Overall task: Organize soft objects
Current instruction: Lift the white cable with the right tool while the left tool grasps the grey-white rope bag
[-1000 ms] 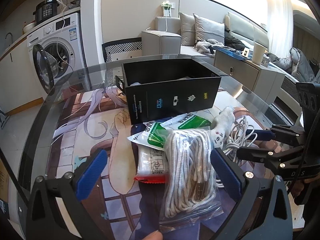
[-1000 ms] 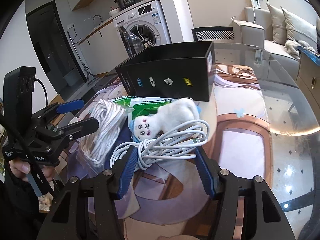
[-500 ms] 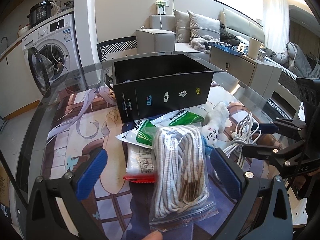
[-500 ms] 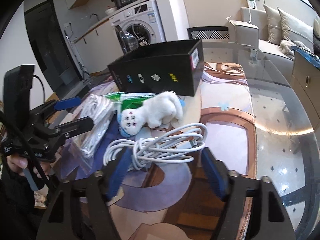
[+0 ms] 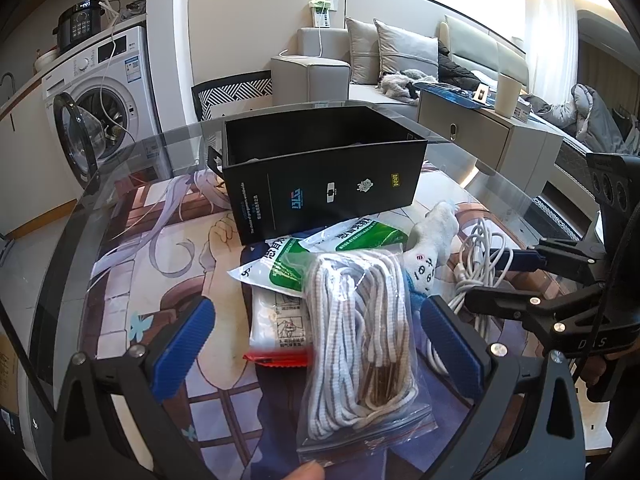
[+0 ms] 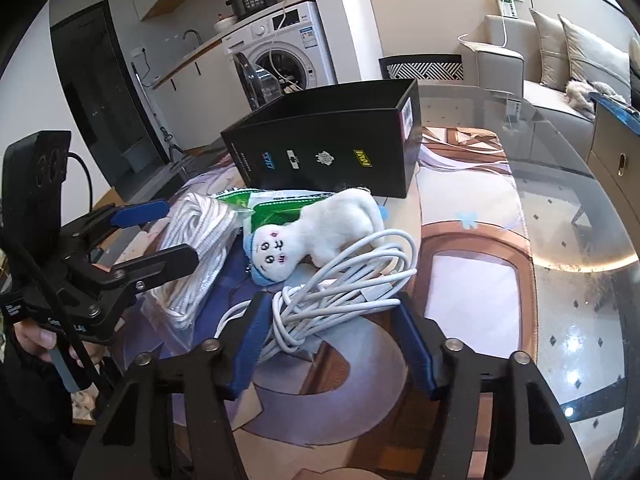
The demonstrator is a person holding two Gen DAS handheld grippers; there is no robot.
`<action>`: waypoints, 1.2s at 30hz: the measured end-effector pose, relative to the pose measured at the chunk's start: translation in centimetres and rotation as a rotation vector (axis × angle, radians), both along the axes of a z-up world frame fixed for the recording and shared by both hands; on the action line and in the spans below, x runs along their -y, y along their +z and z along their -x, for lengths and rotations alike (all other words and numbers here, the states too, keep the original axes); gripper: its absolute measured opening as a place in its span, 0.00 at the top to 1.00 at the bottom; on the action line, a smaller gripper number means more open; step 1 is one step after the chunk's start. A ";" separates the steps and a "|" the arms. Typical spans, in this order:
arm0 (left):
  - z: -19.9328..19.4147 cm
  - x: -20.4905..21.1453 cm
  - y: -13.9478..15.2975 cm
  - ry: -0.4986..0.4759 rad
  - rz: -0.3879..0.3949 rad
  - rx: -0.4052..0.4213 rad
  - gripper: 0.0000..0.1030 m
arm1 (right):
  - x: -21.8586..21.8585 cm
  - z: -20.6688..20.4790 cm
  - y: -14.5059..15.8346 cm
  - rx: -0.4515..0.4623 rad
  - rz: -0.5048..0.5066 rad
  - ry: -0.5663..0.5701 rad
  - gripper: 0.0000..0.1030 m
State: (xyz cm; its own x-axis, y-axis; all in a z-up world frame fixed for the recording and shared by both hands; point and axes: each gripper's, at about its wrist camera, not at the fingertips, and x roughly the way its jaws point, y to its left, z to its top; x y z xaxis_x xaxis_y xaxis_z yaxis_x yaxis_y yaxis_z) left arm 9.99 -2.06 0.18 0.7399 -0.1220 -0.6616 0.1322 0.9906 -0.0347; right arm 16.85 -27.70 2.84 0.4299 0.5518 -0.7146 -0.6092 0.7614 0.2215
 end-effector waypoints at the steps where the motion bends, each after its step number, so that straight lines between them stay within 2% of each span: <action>1: 0.0 0.0 0.0 0.000 0.001 0.001 0.00 | 0.1 0.0 0.0 -0.002 -0.013 0.004 0.43; 12: 0.2 0.1 0.0 -0.012 0.002 -0.004 0.00 | 1.8 0.6 1.6 0.041 -0.080 -0.019 0.45; 23: 0.4 1.4 -0.3 -0.051 -0.039 -0.002 0.03 | 2.5 0.7 2.5 0.068 -0.077 -0.037 0.45; 28: 0.5 1.6 -0.6 -0.085 -0.020 -0.025 0.25 | 2.5 0.7 2.6 0.073 -0.081 -0.037 0.45; 30: 0.5 1.5 -0.6 -0.099 -0.010 -0.031 0.47 | 2.5 0.7 2.7 0.076 -0.083 -0.037 0.45; 33: 0.7 1.5 -0.5 -0.106 -0.004 -0.025 0.55 | 2.5 0.7 2.7 0.078 -0.084 -0.038 0.45; 36: 0.9 1.4 -0.3 -0.111 0.017 -0.022 0.59 | 2.5 0.8 2.8 0.081 -0.087 -0.038 0.45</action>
